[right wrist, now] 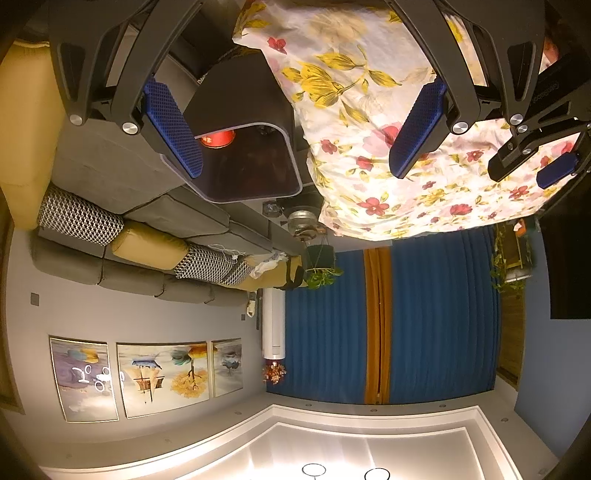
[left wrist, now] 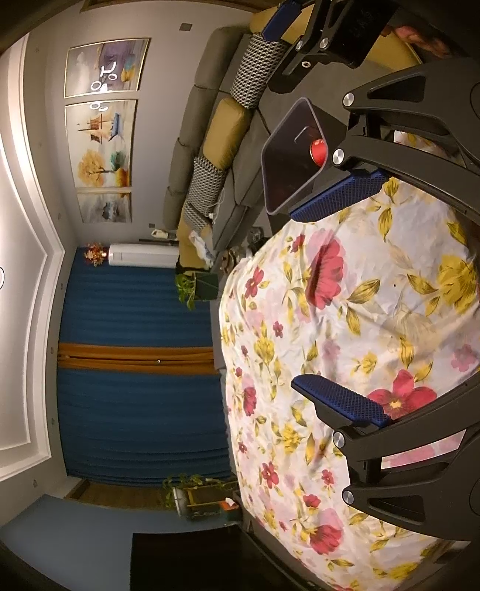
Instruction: Collect trash
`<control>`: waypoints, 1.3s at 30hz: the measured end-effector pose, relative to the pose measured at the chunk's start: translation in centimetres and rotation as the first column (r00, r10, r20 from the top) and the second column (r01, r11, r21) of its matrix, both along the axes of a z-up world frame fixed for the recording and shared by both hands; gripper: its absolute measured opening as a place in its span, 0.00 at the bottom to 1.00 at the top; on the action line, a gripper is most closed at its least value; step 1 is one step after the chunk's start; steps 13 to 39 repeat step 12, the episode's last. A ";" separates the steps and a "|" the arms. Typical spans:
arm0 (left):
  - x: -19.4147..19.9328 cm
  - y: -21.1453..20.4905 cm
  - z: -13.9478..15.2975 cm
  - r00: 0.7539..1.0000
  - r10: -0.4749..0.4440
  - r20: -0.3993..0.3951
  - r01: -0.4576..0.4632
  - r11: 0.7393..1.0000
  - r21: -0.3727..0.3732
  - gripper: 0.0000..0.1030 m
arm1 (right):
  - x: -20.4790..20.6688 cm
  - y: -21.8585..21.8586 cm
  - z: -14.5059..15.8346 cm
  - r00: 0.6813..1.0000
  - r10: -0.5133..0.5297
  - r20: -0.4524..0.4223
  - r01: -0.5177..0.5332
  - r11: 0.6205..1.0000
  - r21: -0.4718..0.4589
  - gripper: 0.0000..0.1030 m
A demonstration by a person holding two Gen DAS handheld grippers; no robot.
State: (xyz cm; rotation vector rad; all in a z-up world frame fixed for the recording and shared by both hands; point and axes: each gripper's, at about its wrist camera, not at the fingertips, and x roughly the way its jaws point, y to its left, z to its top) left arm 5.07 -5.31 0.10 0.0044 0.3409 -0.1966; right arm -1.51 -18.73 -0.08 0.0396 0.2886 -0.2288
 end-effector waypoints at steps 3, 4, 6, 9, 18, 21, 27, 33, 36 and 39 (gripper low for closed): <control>0.0 0.0 -0.1 1.000 0.006 -0.005 -0.006 1.000 0.008 0.81 | 0.0 -0.1 0.0 1.000 -0.002 -0.002 0.002 1.000 -0.001 0.94; 0.1 -0.1 -0.1 1.000 0.011 -0.009 -0.011 1.000 0.011 0.82 | 0.0 -0.1 0.0 1.000 -0.002 -0.002 0.002 1.000 0.001 0.95; 0.2 0.0 -0.2 1.000 0.022 -0.013 -0.022 1.000 0.014 0.87 | -0.1 -0.1 0.0 1.000 -0.004 -0.001 0.004 1.000 0.002 0.95; 0.2 0.2 -0.1 1.000 0.023 -0.018 -0.023 1.000 0.003 0.87 | -0.1 -0.2 0.0 1.000 -0.004 -0.001 0.004 1.000 0.002 0.95; 0.2 0.3 -0.1 1.000 0.012 -0.019 -0.012 1.000 -0.011 0.87 | 0.0 -0.2 0.1 1.000 -0.003 -0.005 0.003 1.000 0.005 0.95; 0.2 0.3 -0.1 1.000 0.012 -0.019 -0.012 1.000 -0.011 0.87 | 0.0 -0.2 0.1 1.000 -0.003 -0.005 0.003 1.000 0.005 0.95; 0.2 0.3 -0.1 1.000 0.012 -0.019 -0.012 1.000 -0.011 0.87 | 0.0 -0.2 0.1 1.000 -0.003 -0.005 0.003 1.000 0.005 0.95; 0.2 0.3 -0.1 1.000 0.012 -0.019 -0.012 1.000 -0.011 0.87 | 0.0 -0.2 0.1 1.000 -0.003 -0.005 0.003 1.000 0.005 0.95; 0.2 0.3 -0.1 1.000 0.012 -0.019 -0.012 1.000 -0.011 0.87 | 0.0 -0.2 0.1 1.000 -0.003 -0.005 0.003 1.000 0.005 0.95; 0.2 0.3 -0.1 1.000 0.012 -0.019 -0.012 1.000 -0.011 0.87 | 0.0 -0.2 0.1 1.000 -0.003 -0.005 0.003 1.000 0.005 0.95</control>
